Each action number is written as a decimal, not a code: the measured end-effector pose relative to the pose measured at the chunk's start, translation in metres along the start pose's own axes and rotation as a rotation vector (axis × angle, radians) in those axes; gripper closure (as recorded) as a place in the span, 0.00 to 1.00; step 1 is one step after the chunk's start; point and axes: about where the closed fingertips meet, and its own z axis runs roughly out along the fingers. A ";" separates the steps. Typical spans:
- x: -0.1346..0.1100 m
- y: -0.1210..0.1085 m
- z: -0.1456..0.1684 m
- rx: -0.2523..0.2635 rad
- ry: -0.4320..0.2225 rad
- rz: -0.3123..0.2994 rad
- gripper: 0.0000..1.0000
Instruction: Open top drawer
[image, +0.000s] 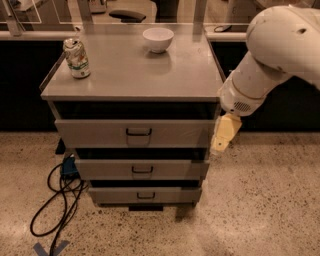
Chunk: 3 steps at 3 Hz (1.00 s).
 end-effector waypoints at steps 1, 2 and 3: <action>-0.008 -0.005 0.041 -0.060 -0.062 0.026 0.00; -0.008 -0.005 0.041 -0.060 -0.062 0.026 0.00; -0.021 0.003 0.065 -0.097 -0.123 -0.006 0.00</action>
Offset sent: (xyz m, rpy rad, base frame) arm 0.0155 0.0123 -0.0288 0.0675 0.0339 0.0031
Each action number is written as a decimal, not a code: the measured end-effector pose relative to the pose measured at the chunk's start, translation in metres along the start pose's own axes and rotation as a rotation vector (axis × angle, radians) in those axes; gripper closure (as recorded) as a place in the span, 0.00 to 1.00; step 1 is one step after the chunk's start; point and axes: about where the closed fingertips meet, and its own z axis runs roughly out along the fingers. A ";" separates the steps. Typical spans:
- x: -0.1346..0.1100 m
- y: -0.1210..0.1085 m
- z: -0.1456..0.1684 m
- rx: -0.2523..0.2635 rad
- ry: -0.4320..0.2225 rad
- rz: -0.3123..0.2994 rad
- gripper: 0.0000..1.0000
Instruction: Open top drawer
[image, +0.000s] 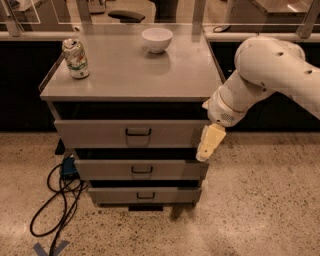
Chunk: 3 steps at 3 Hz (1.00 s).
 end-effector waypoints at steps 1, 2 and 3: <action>-0.042 0.012 0.050 -0.062 -0.120 -0.085 0.00; -0.096 0.024 0.092 -0.079 -0.231 -0.153 0.00; -0.096 0.025 0.094 -0.077 -0.219 -0.154 0.00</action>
Offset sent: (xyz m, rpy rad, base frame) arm 0.0153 0.1957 -0.0752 0.3167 -0.0595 0.2939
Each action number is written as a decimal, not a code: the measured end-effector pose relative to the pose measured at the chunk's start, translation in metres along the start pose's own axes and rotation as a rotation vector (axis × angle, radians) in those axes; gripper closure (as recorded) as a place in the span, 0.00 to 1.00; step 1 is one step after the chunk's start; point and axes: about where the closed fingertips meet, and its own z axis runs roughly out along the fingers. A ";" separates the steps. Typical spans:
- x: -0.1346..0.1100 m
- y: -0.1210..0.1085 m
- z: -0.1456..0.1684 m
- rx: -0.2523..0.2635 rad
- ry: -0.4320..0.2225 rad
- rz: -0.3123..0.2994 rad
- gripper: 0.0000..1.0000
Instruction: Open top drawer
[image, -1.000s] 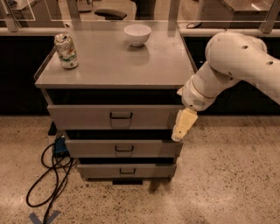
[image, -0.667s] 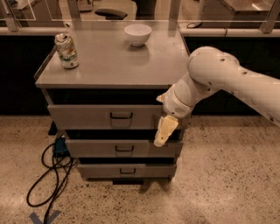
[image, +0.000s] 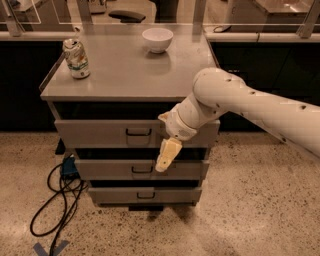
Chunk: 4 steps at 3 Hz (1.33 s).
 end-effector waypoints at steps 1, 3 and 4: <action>0.028 -0.018 0.017 0.024 0.001 0.044 0.00; 0.075 -0.063 0.019 0.217 -0.002 0.095 0.00; 0.058 -0.076 -0.002 0.340 0.035 0.048 0.00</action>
Offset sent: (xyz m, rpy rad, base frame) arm 0.0914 -0.0742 -0.0736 0.0328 -0.0927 -0.2417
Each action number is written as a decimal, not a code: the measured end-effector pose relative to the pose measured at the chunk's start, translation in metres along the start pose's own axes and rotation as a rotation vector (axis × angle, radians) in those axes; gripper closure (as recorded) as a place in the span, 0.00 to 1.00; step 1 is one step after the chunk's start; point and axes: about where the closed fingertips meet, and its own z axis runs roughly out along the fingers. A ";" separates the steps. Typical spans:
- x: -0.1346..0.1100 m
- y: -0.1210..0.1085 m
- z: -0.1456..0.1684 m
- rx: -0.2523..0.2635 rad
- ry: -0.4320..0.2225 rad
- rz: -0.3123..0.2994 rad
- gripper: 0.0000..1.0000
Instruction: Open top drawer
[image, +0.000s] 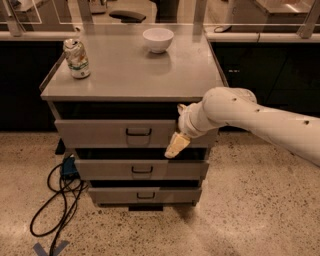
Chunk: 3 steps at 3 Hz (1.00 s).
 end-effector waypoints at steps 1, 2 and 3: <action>-0.006 -0.006 -0.007 0.028 0.000 -0.009 0.00; -0.001 0.005 0.011 -0.035 0.022 -0.020 0.00; 0.015 0.034 0.054 -0.164 0.065 -0.013 0.00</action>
Offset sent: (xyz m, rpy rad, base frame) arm -0.0070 0.0257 -0.0737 -0.0996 0.2043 0.1309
